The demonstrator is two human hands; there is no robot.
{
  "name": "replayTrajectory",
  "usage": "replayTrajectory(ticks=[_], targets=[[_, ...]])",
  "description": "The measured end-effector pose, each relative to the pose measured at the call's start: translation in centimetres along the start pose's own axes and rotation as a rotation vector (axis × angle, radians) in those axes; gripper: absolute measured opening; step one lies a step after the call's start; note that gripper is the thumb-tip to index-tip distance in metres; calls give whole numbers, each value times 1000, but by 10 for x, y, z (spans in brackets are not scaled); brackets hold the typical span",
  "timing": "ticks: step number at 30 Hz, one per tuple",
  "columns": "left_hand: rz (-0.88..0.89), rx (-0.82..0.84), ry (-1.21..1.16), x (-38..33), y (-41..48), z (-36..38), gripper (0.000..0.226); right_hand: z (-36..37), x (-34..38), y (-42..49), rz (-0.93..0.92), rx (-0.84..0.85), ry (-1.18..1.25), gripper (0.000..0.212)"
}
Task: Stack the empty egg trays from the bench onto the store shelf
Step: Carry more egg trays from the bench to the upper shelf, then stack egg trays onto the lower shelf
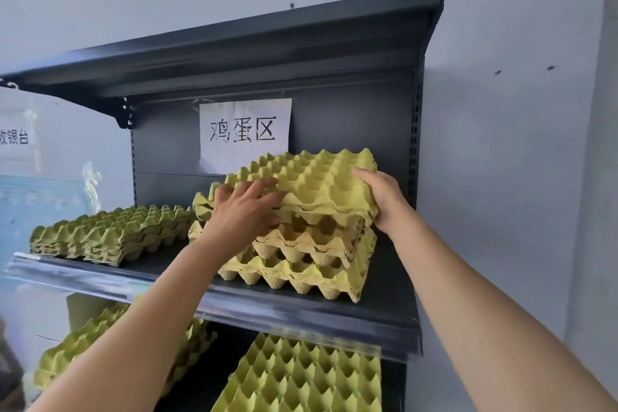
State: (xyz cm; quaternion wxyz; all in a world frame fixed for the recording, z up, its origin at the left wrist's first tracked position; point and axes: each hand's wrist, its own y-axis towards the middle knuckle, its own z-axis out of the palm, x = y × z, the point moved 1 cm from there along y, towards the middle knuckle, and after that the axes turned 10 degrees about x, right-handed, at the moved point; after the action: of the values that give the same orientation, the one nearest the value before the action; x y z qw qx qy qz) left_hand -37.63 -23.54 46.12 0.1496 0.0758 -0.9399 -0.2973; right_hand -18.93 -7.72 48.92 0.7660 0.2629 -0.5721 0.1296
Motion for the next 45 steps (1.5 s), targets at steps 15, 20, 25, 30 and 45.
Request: replayTrajectory(ticks=[15, 20, 25, 30, 45], targets=[[99, 24, -254, 15, 10, 24, 58, -10, -44, 0, 10, -60, -186, 31], [107, -56, -319, -1, 16, 7, 57, -24, -34, -9, -222, -284, -848, 51], [131, -117, -306, -42, 30, -14, 32, -40, -18, -37, -430, -348, -1283, 43], [187, -205, -317, -111, 41, -32, 25, -86, 9, -80, -537, -395, -1447, 38], [429, -43, -605, -435, 18, 22, 23, -368, -18, -236, -286, -324, -1735, 33]])
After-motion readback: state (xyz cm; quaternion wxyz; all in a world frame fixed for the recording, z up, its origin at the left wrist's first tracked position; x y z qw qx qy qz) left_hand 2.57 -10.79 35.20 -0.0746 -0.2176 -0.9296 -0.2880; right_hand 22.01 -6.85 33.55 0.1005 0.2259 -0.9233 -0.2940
